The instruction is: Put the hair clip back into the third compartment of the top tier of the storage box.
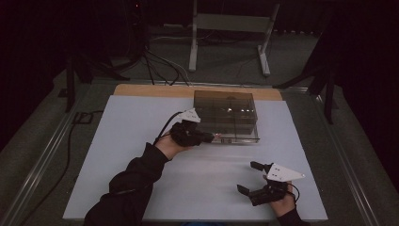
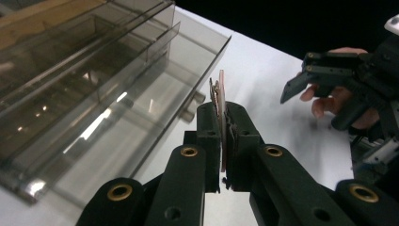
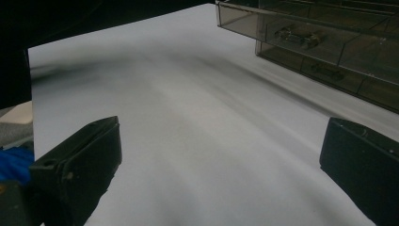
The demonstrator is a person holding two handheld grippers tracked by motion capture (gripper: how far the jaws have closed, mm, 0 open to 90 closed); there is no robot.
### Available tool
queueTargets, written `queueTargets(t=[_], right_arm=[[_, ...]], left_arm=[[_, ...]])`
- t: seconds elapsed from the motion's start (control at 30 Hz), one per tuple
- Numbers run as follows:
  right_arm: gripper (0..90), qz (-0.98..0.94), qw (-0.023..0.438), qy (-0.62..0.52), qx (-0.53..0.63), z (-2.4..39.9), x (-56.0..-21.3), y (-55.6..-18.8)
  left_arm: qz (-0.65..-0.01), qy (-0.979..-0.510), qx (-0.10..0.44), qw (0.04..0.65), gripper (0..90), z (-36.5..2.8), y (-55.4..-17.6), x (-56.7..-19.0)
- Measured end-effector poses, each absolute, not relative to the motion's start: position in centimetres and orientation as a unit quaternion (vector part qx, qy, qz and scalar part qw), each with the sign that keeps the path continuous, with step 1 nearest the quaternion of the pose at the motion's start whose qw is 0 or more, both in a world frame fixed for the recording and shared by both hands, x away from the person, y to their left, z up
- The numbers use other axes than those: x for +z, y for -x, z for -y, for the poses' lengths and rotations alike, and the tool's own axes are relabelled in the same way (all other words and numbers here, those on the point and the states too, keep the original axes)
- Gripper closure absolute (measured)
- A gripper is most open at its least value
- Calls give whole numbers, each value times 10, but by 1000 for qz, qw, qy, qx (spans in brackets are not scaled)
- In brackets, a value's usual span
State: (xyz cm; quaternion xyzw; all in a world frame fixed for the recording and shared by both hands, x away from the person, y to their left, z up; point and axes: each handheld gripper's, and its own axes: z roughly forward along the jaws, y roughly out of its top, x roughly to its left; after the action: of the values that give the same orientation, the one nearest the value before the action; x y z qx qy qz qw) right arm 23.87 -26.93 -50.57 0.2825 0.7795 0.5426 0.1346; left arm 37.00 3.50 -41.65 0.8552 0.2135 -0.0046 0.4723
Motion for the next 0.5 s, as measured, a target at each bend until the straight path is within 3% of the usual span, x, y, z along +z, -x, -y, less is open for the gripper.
queueTargets(t=[0.5], right_arm=[[0,-777,135,-284,546,271,-505,-238]], left_arm=[[-206,-854,-14,477,872,2,-388,-406]])
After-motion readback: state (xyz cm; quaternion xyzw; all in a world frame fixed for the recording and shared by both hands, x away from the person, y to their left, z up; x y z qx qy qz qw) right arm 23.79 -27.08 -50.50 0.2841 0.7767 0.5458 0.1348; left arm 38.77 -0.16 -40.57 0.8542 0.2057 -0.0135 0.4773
